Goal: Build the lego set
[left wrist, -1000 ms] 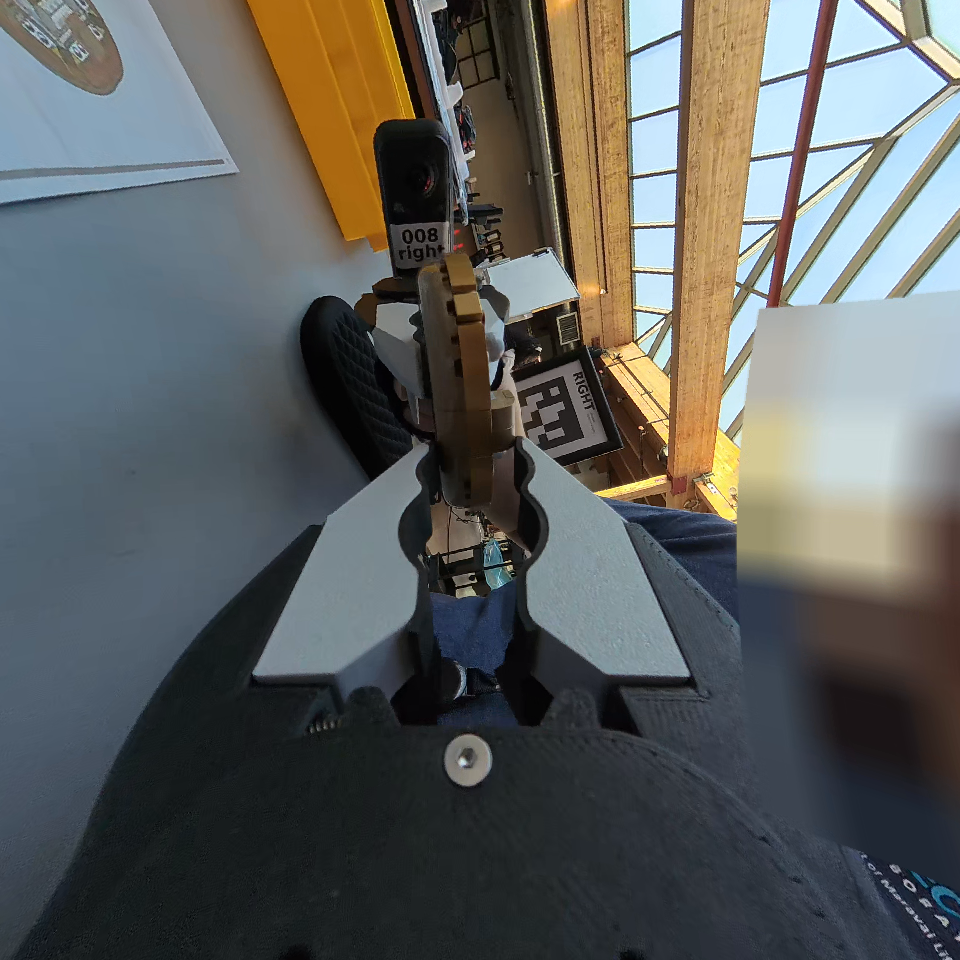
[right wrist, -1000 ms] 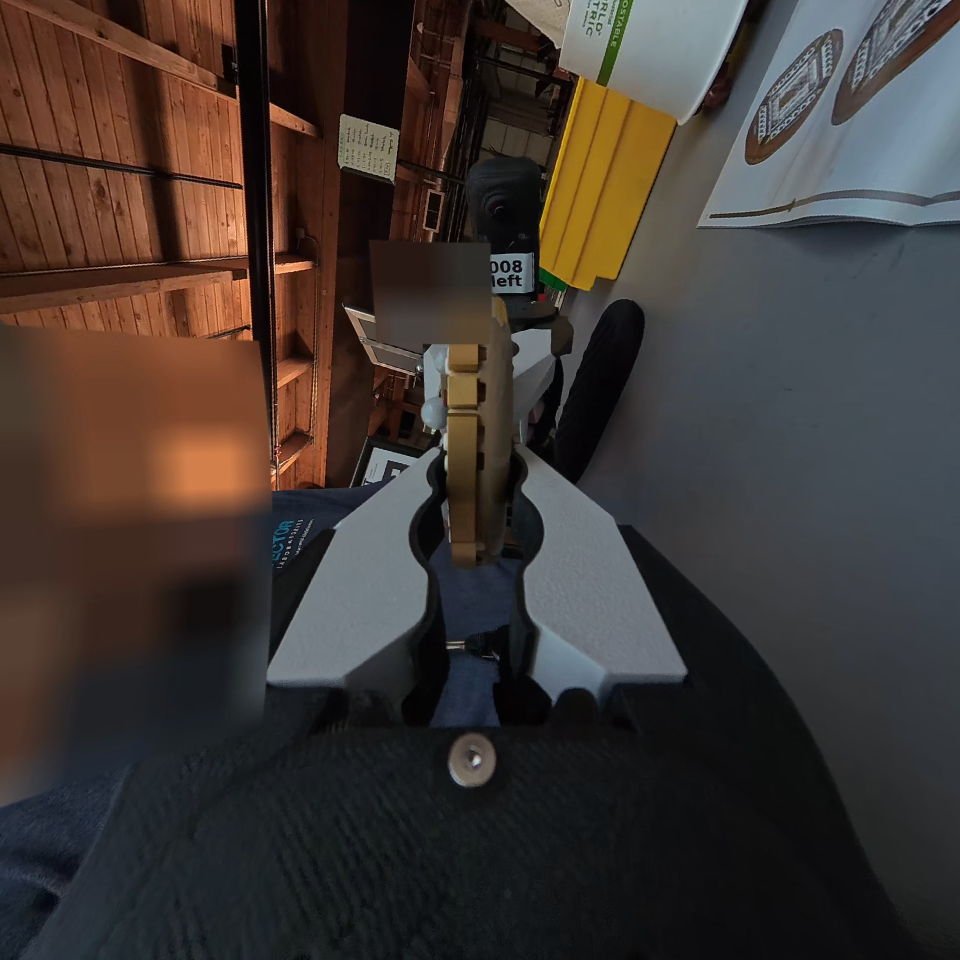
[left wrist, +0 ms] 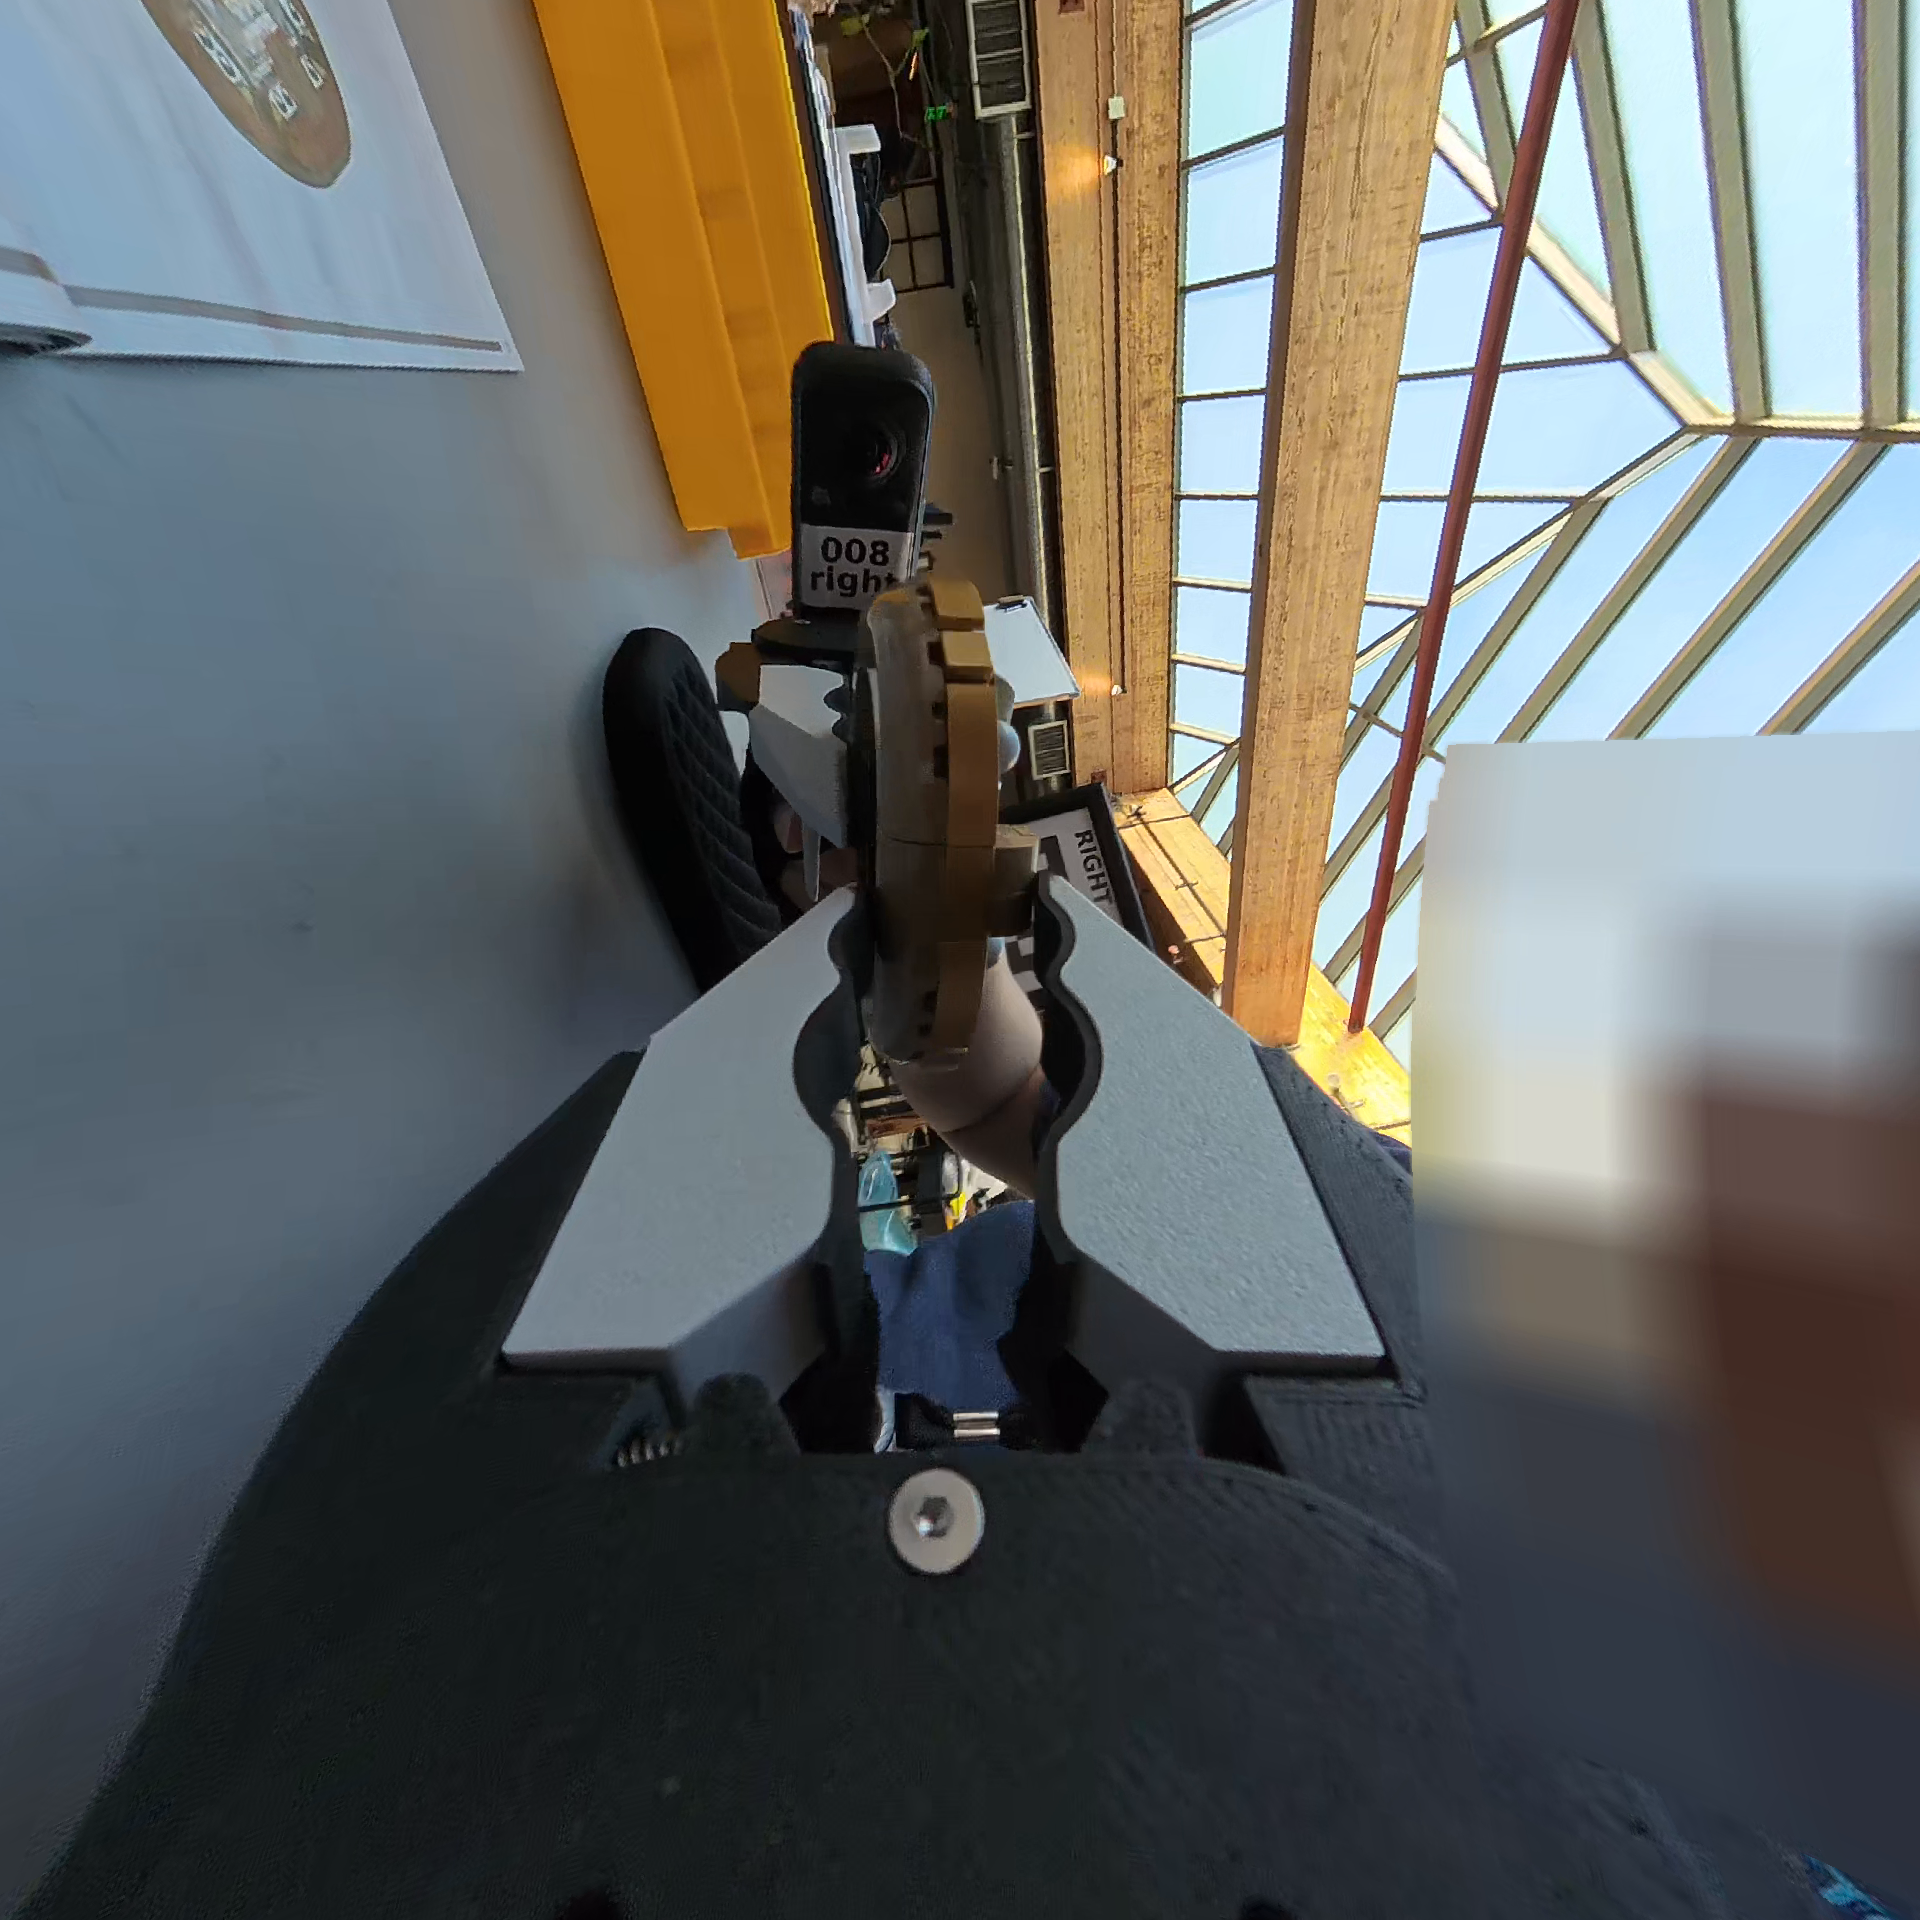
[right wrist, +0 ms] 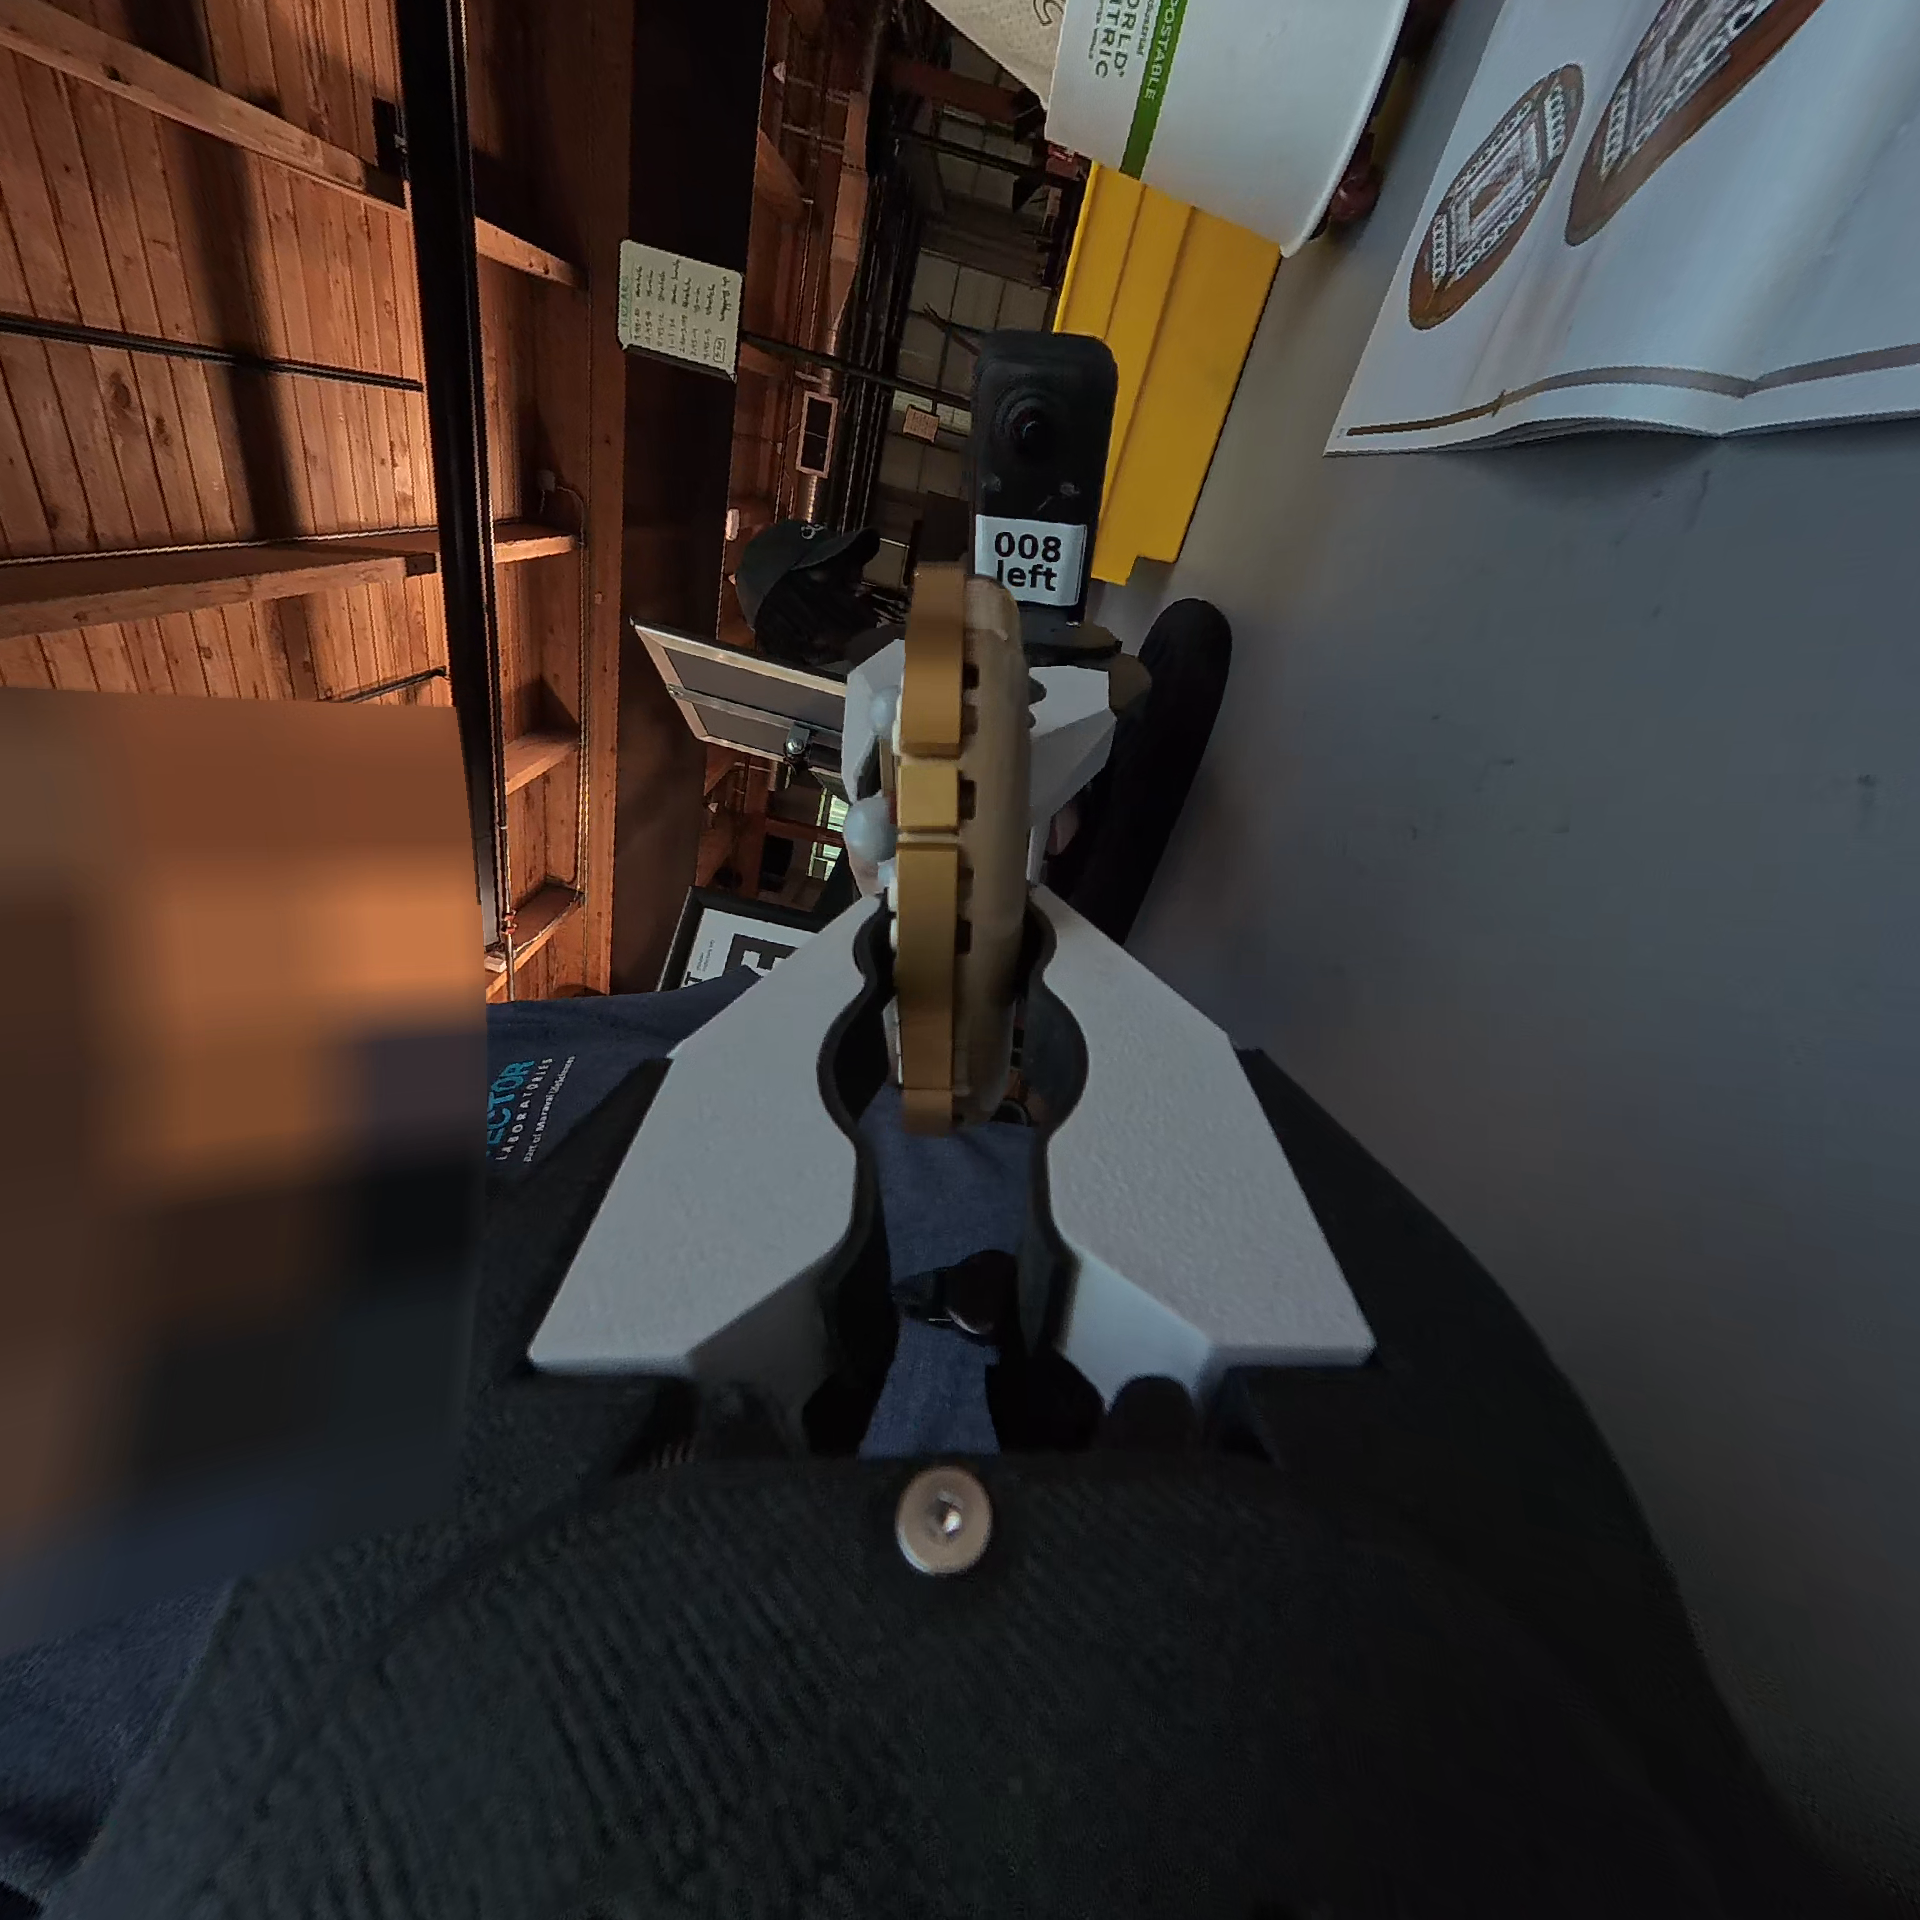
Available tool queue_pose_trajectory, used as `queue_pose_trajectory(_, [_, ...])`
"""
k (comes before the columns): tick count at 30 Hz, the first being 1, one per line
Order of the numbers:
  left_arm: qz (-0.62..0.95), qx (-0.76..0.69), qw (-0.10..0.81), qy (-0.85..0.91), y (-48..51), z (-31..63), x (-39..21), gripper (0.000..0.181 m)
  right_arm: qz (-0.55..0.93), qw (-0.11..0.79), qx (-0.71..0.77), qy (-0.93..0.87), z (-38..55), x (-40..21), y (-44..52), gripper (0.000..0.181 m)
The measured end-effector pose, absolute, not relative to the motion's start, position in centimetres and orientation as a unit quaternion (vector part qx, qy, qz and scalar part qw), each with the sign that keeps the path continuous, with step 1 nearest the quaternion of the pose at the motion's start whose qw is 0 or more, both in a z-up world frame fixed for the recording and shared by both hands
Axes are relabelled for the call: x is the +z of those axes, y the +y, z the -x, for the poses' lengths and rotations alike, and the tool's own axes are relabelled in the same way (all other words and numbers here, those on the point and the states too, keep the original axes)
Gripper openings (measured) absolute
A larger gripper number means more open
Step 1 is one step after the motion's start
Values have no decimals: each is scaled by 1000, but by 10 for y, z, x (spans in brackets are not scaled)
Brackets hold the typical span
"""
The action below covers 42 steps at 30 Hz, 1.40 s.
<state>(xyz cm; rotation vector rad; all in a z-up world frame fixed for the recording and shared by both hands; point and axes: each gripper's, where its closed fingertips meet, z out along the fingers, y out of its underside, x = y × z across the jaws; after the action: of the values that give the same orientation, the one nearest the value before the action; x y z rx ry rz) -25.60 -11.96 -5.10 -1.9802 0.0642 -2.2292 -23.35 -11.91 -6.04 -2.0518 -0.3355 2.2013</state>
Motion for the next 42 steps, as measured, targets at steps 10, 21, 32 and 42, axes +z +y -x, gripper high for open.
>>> queue_pose_trajectory(10, [677,-732,70,23,-120,255,-57,34,672,43,733,-93,233,-66,-123,19])
queue_pose_trajectory(21, [785,-582,179,110,-116,303,-77,50,752,33,657,-45,143,-83,-95,19])
queue_pose_trajectory(32, [814,-467,275,207,-107,307,-83,67,752,-6,657,-48,171,-98,-79,20])
queue_pose_trajectory(42, [735,-221,382,515,-105,249,-126,136,743,-79,659,-83,230,-114,-104,20])
